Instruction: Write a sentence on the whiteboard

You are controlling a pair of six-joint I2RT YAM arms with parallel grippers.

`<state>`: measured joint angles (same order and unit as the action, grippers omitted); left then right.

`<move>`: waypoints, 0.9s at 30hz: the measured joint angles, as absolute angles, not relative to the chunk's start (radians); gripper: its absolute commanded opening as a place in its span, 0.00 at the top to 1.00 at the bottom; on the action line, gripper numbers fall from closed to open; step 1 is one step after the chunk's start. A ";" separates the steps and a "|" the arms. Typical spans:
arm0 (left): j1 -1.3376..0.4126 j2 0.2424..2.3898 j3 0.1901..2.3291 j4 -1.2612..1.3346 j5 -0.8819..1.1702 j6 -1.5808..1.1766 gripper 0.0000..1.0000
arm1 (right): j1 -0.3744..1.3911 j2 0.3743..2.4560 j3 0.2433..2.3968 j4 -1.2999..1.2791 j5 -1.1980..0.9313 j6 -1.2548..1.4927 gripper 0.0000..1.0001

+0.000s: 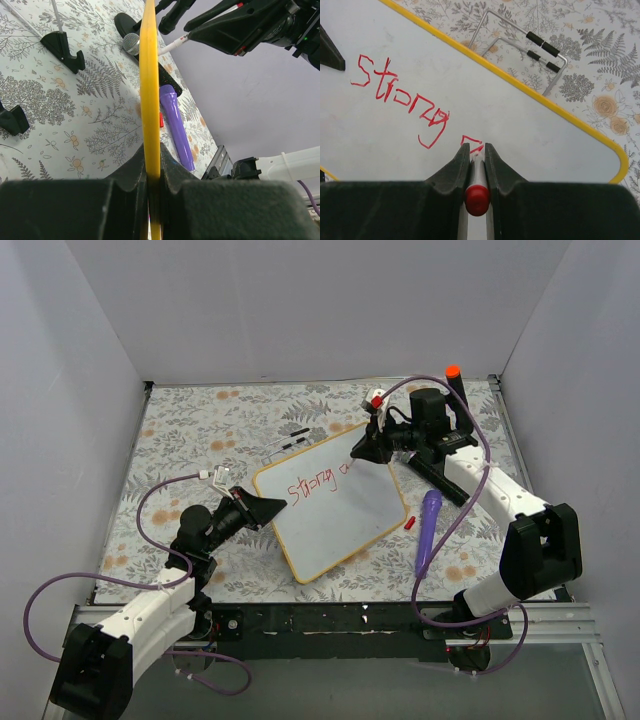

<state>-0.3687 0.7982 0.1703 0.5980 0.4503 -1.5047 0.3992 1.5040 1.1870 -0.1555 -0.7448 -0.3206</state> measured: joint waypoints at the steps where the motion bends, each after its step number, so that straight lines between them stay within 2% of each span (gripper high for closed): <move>1: -0.368 0.798 0.170 0.597 0.449 -1.508 1.00 | 0.399 1.502 1.180 -0.157 -0.748 -0.321 0.99; 27: -0.369 0.804 0.170 0.608 0.453 -1.499 1.00 | 0.374 1.487 1.180 -0.180 -0.762 -0.322 0.99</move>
